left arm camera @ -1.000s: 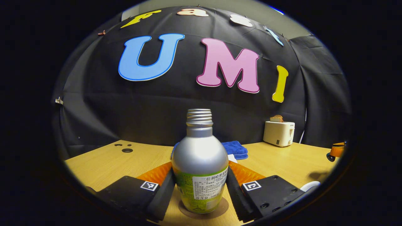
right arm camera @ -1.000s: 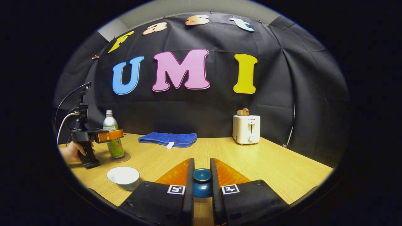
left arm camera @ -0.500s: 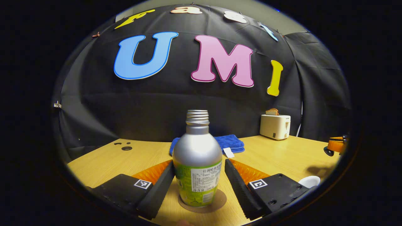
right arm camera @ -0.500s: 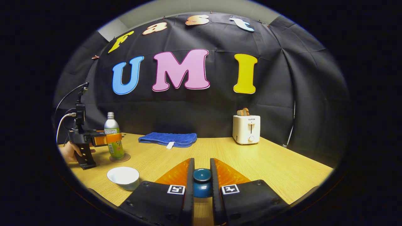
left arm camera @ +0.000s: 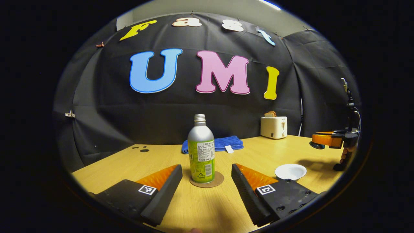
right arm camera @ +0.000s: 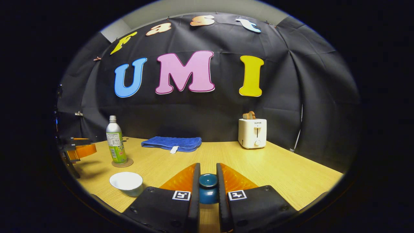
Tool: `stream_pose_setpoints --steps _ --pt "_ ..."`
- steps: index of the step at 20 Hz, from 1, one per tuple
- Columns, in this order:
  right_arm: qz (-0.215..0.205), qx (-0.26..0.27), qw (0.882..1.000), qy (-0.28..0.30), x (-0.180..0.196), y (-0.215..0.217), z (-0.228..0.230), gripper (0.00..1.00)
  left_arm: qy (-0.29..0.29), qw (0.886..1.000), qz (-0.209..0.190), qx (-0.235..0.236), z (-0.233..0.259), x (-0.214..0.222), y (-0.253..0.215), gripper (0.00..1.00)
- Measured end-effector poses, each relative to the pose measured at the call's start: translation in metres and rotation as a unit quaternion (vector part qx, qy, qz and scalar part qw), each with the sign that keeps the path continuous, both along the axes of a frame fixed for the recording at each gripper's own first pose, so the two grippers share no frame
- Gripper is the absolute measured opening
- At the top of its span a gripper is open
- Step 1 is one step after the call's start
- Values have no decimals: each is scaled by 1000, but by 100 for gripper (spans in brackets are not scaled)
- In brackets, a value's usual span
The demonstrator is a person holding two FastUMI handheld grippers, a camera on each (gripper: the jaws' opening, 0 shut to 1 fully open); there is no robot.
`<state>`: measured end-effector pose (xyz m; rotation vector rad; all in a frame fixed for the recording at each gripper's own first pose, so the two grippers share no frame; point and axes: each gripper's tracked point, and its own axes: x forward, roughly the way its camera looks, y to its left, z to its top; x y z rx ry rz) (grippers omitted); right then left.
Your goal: Open the teacup lid with one hand, grasp the water bottle and pour water into the teacup with the other hand; after pouring, place the water bottle on the coaster and then close the teacup lid.
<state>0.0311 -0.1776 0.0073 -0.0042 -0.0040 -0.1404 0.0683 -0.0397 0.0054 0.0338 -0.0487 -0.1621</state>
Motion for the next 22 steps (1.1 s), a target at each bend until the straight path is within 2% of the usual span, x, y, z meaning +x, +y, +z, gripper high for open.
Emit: stream_pose_setpoints --steps 2,4,6,9,12,15,16,17,18,22 --pt "4 0 1000 0 -4 9 -1 27 21 1000 3 -12 -8 1 7 96" --pt "19 0 1000 1 -6 25 -1 27 17 1000 18 -15 -11 5 19 97" --pt "46 3 999 4 -4 47 -3 27 15 1000 11 -12 -6 1 12 95" --pt "94 34 995 14 2 87 -1 28 15 1000 8 -13 -5 -1 13 95" --pt "123 20 992 15 11 121 3 27 15 1000 11 -12 -5 -2 13 95" --pt "151 12 987 51 20 148 -14 27 16 1000 10 -12 -4 -2 13 95" --pt "159 10 985 61 21 155 -19 27 16 1000 10 -12 -5 -2 13 95" --pt "164 9 984 71 23 163 -23 22 16 1000 10 -12 -5 -2 13 95" --pt "167 6 983 78 25 168 -26 27 16 1000 10 -12 -4 -2 13 95" --pt "169 0 981 98 33 174 -35 28 15 1000 9 -12 -3 -4 13 95"
